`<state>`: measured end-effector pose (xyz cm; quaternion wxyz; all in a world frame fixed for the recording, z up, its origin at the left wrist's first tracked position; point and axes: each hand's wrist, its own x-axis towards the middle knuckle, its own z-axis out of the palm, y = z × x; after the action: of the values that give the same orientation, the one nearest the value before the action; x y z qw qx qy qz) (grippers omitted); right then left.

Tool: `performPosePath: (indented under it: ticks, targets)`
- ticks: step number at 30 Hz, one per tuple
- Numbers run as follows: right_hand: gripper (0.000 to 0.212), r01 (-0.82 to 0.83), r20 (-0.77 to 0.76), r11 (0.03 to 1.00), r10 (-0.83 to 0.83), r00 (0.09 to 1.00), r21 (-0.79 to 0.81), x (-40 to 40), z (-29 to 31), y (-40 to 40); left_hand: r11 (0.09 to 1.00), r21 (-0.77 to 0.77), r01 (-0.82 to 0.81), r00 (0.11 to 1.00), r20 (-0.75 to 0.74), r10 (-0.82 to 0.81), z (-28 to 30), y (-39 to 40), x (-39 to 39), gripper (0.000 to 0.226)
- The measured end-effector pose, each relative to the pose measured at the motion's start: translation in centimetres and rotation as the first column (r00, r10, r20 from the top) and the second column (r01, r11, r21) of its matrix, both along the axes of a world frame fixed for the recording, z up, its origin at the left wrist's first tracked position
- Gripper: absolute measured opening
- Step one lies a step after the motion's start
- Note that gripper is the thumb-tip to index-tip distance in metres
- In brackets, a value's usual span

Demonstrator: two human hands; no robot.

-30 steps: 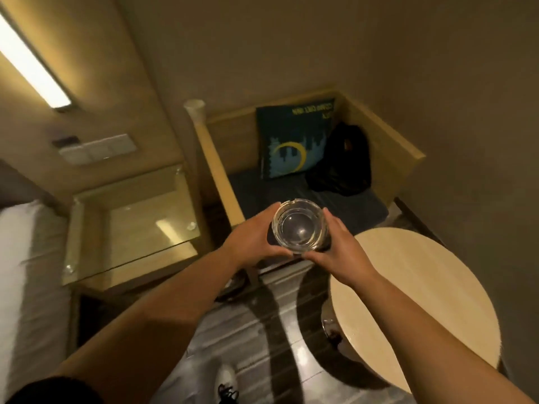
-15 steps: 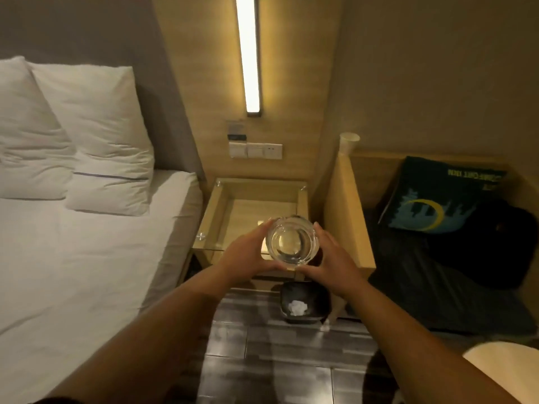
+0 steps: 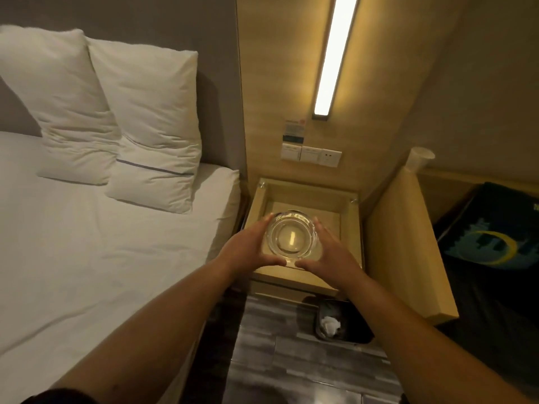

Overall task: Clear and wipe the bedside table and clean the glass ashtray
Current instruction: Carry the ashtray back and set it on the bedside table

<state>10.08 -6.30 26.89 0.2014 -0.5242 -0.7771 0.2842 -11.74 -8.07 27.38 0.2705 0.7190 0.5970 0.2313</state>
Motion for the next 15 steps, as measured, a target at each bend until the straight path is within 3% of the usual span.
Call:
performPosePath:
  ticks: [8, 15]
  targets:
    - [0.108, -0.035, 0.02, 0.999, 0.035, 0.999, 0.019, -3.7, -1.3, 6.8, 0.999, -0.027, -0.047, 0.998, -0.036, 0.046, -1.4, 5.9, -3.6, 0.113]
    - [0.109, -0.062, 0.021, 0.998, 0.063, 0.998, -0.025, -5.5, -3.8, 17.5, 0.995, -0.073, -0.069, 0.997, -0.053, 0.065, -3.4, 16.2, -5.1, 0.109]
